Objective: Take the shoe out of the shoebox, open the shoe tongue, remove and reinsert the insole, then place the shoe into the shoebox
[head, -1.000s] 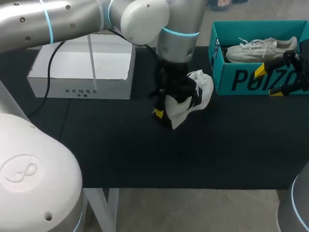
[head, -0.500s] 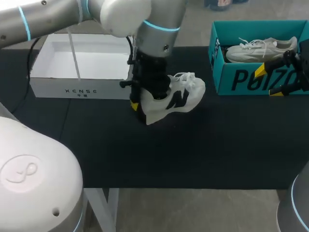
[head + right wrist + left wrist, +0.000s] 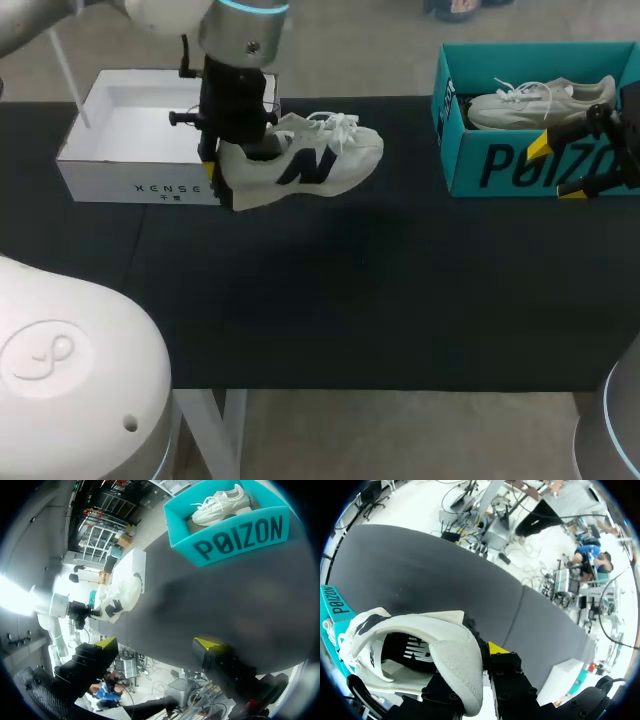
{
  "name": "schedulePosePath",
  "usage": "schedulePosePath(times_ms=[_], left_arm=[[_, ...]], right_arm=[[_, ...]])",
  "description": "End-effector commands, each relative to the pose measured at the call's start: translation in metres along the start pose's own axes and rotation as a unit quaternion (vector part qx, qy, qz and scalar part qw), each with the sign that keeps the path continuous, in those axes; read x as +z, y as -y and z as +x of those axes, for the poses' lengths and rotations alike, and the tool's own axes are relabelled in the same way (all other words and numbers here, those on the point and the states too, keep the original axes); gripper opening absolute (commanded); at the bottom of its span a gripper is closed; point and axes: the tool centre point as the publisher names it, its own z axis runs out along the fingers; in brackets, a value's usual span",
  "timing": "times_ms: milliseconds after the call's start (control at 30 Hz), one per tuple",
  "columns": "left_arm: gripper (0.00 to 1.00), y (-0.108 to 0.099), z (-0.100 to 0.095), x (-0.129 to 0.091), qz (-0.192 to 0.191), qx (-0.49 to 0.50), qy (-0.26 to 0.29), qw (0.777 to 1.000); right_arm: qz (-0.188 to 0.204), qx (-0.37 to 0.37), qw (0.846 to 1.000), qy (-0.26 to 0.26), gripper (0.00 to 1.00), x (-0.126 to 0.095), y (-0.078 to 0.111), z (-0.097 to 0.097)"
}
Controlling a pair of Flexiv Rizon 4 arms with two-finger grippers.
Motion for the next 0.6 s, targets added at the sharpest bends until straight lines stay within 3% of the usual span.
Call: schedulePosePath(times_ms=[33, 600], left_arm=[[0.0, -0.0378, 0.0322, -0.0169, 0.02, -0.008, 0.03, 0.999], [0.0, -0.044, 0.0336, -0.02, 0.014, -0.024, 0.023, 0.999]], right_arm=[[0.0, 0.001, 1.0, 0.002, 1.0, 0.0003, 0.0001, 0.0002], [0.0, 0.001, 1.0, 0.002, 1.0, 0.0003, 0.0001, 0.0002]])
